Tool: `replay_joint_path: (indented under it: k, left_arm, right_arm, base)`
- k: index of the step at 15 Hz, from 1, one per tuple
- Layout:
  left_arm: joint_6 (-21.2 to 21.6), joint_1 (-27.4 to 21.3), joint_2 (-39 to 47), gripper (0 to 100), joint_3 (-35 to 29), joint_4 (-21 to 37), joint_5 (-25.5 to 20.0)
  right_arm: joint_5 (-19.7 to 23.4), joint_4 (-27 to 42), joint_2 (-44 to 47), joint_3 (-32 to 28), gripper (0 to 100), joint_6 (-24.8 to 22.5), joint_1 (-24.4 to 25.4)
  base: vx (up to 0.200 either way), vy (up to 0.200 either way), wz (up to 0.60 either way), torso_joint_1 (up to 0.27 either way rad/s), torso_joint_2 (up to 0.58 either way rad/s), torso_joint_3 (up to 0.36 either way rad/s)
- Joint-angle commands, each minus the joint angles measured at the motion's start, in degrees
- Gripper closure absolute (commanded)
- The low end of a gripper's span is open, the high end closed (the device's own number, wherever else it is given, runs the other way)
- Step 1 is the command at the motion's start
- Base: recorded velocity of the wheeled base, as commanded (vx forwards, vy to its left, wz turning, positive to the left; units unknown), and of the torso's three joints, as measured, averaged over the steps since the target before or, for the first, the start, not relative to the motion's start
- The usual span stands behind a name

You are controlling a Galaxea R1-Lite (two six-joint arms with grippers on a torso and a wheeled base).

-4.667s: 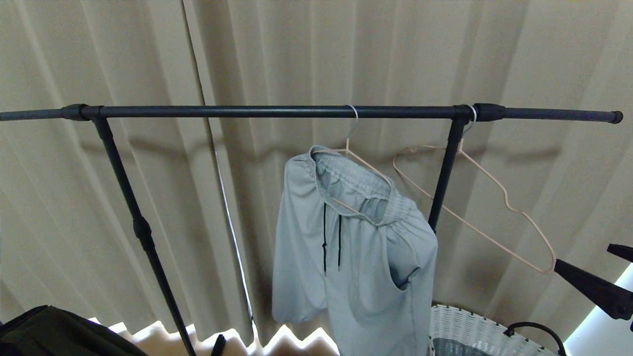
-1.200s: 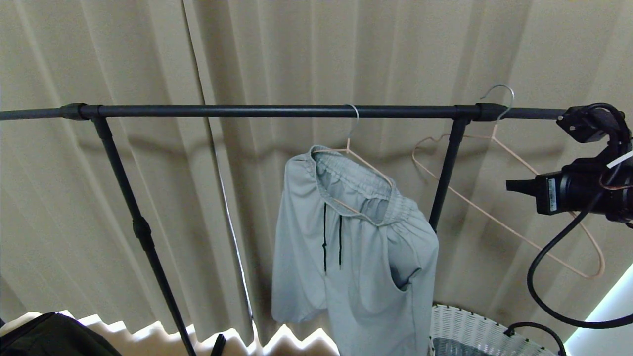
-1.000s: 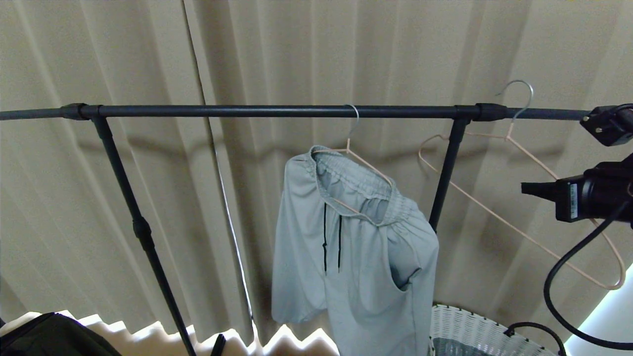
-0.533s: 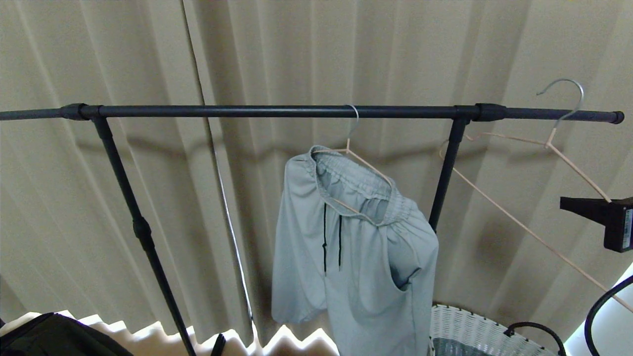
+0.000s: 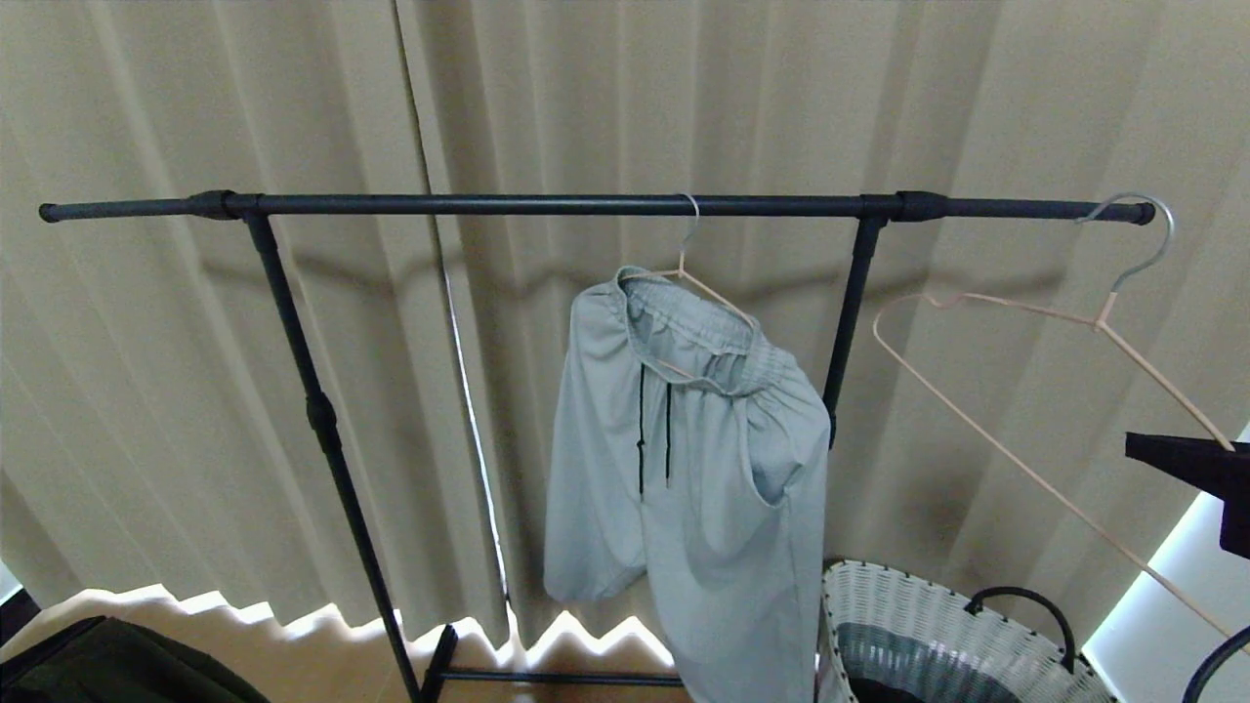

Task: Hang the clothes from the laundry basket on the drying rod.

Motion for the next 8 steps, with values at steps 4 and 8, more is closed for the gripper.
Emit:
replay_joint_path:
  k: [4,8]
  left_arm:
    - [0.0,0.0,-0.1,100,0.5,-0.1,0.0]
    - [-0.3,-0.1,-0.2,100,0.5,-0.1,0.0]
  right_arm:
    - [0.1,-0.2,-3.7,3.5,100,0.0,0.0]
    - [0.8,-0.2,-6.6,5.8,100,0.1,0.6]
  base:
    - [-0.15,0.0,0.0,0.002,0.0,0.004]
    - [0.0,0.0,0.0,0.0,0.0,0.0]
